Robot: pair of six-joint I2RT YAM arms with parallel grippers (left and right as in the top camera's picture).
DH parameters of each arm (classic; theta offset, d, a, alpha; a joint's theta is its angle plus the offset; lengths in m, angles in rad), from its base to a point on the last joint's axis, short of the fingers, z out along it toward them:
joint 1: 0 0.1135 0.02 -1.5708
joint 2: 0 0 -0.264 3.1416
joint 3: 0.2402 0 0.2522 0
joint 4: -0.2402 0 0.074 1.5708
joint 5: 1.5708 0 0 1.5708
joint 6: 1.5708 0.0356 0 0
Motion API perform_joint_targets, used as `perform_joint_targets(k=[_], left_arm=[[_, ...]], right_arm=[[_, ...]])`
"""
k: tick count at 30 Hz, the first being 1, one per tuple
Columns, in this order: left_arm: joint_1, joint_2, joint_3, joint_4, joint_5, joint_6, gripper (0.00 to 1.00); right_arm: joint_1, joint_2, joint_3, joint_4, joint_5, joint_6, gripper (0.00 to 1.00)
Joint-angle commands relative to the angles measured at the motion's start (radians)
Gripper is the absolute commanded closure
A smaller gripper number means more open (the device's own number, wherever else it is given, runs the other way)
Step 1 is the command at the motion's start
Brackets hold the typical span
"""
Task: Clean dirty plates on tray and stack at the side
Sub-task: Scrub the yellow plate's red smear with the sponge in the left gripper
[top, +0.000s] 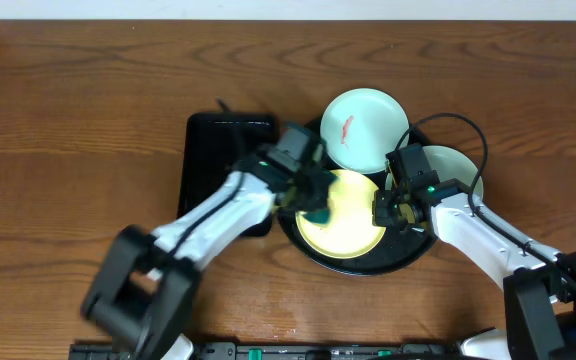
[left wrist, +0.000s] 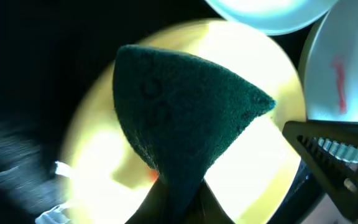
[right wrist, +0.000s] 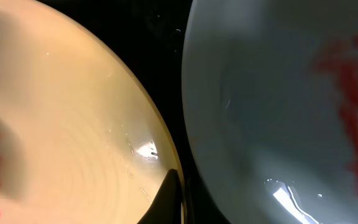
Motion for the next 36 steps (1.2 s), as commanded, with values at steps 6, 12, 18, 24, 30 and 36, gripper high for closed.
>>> perform_joint_targets(k=[6,12,18,24,30,36], left_arm=[[-0.041,0.202,0.016,0.137,0.082,-0.114,0.92],[-0.008,0.229,0.019,-0.014,-0.126,-0.156,0.93],[0.019,0.203,0.122,-0.302,-0.375,-0.201,0.93],[0.018,0.209,0.151,-0.357,-0.459,-0.195,0.93],[-0.023,0.264,0.148,-0.203,-0.232,-0.197,0.92],[-0.082,0.318,0.148,-0.014,0.089,-0.197,0.92]], right_arm=[[0.010,-0.014,0.000,0.000,0.048,0.014,0.99],[0.010,-0.014,0.000,0.000,0.048,0.014,0.99],[0.010,-0.014,0.000,0.000,0.048,0.014,0.99],[0.010,-0.014,0.000,-0.001,0.048,0.014,0.99],[0.010,-0.014,0.000,0.000,0.048,0.014,0.99],[0.010,-0.014,0.000,0.000,0.048,0.014,0.99]])
